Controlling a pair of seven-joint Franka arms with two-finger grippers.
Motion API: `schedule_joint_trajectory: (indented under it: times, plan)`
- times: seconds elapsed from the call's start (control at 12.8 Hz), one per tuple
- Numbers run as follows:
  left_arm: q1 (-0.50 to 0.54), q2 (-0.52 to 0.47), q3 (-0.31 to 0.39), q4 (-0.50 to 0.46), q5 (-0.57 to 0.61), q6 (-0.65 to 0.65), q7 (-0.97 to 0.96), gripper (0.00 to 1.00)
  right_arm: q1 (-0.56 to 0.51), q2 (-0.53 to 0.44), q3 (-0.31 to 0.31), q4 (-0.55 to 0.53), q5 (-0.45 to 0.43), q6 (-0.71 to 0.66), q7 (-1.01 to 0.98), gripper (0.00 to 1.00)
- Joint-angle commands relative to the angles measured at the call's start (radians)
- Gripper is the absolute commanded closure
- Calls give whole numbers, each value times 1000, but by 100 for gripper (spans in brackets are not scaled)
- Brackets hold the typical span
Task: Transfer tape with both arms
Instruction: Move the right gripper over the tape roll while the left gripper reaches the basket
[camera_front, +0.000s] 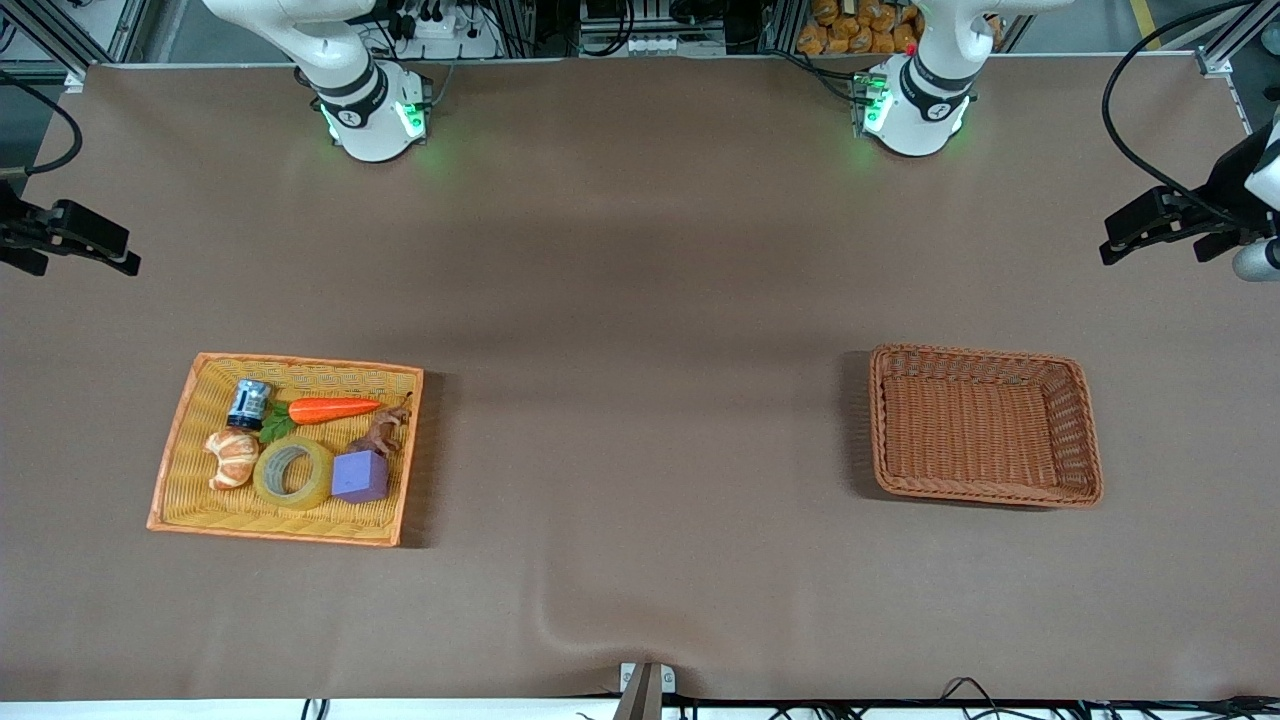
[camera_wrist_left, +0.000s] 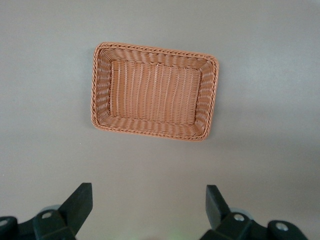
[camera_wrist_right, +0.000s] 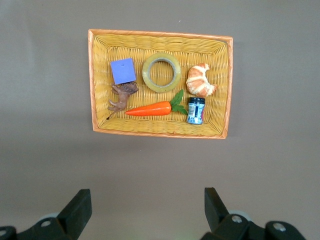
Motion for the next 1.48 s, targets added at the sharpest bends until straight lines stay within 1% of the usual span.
schedule_joint_trajectory:
  times: [0.0, 0.54, 0.7, 0.78, 0.86, 1.01, 1.17, 1.25, 1.4]
  plan:
    - [-1, 3, -1, 18, 24, -20, 20, 0, -14, 9, 9, 16, -5, -4, -18, 0]
    - [-7, 33, -2, 18, 24, -18, 5, 0, -13, 12, 9, 16, 0, -3, -14, 0]
    - [-18, 61, -5, 18, 16, 20, 2, 0, -10, 14, 11, 16, 3, 8, -20, 0]
    - [-18, 67, -8, 7, 13, 70, 4, 0, 1, 15, 12, 12, 0, 5, -20, 0]
    - [-20, 87, -11, 3, 12, 93, 4, 0, 13, 23, 14, 6, 0, 13, -25, 0]
    - [-30, 122, -24, 3, 12, 127, 4, 0, 24, 69, 14, -8, 6, 106, -115, 0]
    - [-36, 165, -25, 1, 12, 164, 2, 0, 45, 113, 15, -72, 7, 209, -132, 0]
    - [-38, 186, -25, 1, 12, 197, 2, 0, 82, 151, 15, -95, 6, 240, -152, 0]
    - [-50, 228, -25, 9, 13, 245, 2, 0, 117, 242, 15, -96, 7, 278, -208, 0]
